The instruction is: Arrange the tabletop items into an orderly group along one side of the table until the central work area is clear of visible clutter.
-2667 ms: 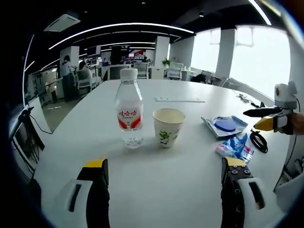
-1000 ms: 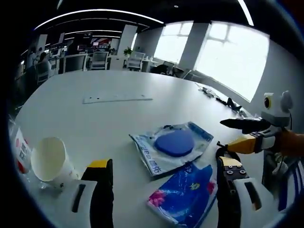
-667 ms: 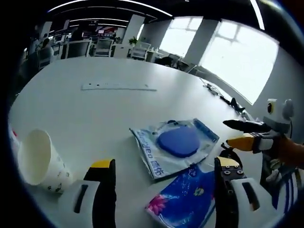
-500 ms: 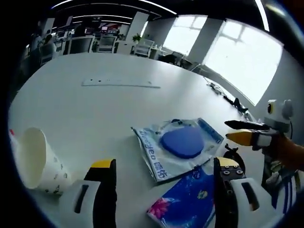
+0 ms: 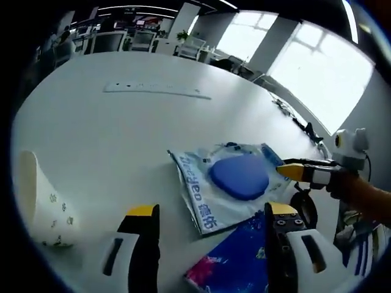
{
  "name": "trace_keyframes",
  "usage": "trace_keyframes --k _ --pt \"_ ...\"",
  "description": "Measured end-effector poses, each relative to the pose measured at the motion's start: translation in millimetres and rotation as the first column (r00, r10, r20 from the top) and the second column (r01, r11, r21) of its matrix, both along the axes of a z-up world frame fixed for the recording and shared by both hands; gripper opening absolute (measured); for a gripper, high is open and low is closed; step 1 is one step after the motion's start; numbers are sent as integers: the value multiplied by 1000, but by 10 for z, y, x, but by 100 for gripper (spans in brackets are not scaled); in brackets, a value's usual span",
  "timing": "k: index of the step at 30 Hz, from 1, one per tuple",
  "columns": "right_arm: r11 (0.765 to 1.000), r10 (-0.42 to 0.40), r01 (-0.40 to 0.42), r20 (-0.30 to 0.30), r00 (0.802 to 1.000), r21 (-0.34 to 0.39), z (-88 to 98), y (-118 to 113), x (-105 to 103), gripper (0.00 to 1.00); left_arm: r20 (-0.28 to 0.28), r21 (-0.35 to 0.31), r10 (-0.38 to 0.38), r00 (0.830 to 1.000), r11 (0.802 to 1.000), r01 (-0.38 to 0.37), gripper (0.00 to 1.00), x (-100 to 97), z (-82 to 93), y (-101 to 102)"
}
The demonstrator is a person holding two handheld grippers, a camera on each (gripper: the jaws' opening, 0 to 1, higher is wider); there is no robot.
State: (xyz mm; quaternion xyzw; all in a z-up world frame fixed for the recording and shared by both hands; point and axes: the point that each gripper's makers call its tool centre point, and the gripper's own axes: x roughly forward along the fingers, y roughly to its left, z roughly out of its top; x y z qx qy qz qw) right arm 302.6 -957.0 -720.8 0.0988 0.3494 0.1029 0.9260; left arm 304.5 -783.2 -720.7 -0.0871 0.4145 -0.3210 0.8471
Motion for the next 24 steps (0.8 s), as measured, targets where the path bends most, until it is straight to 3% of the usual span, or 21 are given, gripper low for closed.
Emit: trace_keyframes --k 9,12,16,24 --pt "1000 4 -4 -48 999 0 -118 -24 -13 15 -18 29 16 1000 999 -15 53 51 -55 9" --pt "1000 6 -6 -62 998 2 -145 -7 -24 9 -68 28 17 998 1000 -15 34 18 -127 -13" --pt "1000 0 1 -63 998 12 -136 13 -4 4 -34 90 15 999 996 -11 9 24 -165 53" --pt "1000 16 -15 -41 999 16 -65 90 18 0 -4 98 8 1000 995 -8 0 62 -104 66"
